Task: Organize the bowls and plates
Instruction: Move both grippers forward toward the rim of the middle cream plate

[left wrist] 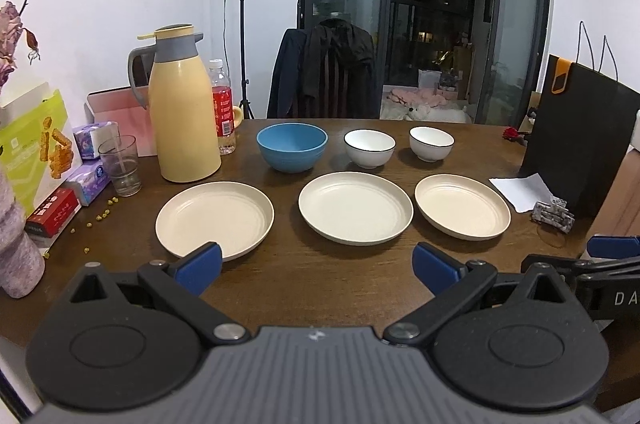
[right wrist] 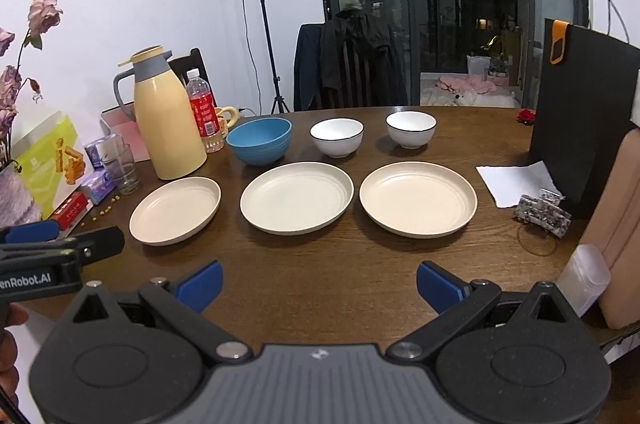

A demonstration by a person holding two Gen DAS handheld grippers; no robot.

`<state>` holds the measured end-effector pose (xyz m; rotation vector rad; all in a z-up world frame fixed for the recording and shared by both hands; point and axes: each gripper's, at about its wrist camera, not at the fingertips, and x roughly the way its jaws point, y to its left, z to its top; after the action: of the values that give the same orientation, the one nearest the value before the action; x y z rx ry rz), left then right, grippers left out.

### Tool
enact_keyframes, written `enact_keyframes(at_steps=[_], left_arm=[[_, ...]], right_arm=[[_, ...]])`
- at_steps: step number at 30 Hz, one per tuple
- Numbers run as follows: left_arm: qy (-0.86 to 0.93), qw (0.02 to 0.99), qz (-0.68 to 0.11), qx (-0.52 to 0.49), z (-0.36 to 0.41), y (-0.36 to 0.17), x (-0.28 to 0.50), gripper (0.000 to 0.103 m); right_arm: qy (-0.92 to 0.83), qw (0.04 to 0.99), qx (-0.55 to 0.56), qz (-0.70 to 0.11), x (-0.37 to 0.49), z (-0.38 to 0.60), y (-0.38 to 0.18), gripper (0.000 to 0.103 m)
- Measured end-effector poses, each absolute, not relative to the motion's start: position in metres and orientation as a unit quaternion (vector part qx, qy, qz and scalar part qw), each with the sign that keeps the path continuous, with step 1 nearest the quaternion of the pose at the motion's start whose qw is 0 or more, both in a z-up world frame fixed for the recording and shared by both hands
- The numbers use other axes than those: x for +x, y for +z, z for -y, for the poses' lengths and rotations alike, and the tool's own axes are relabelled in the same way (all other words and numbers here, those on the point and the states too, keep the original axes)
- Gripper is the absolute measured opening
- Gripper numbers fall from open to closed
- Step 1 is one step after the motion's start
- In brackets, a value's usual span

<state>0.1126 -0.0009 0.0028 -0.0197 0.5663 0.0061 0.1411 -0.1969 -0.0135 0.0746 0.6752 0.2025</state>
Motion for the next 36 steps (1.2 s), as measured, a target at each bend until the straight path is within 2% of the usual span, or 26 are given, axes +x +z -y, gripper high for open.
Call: enact_keyframes(at_steps=[36], left_arm=[[0.016, 0.949, -0.315, -0.004, -0.027, -0.011, 0.232, 0.103]], right_arm=[[0.112, 0.919, 0.054, -0.374, 0.268, 0.176, -0.034, 0.103]])
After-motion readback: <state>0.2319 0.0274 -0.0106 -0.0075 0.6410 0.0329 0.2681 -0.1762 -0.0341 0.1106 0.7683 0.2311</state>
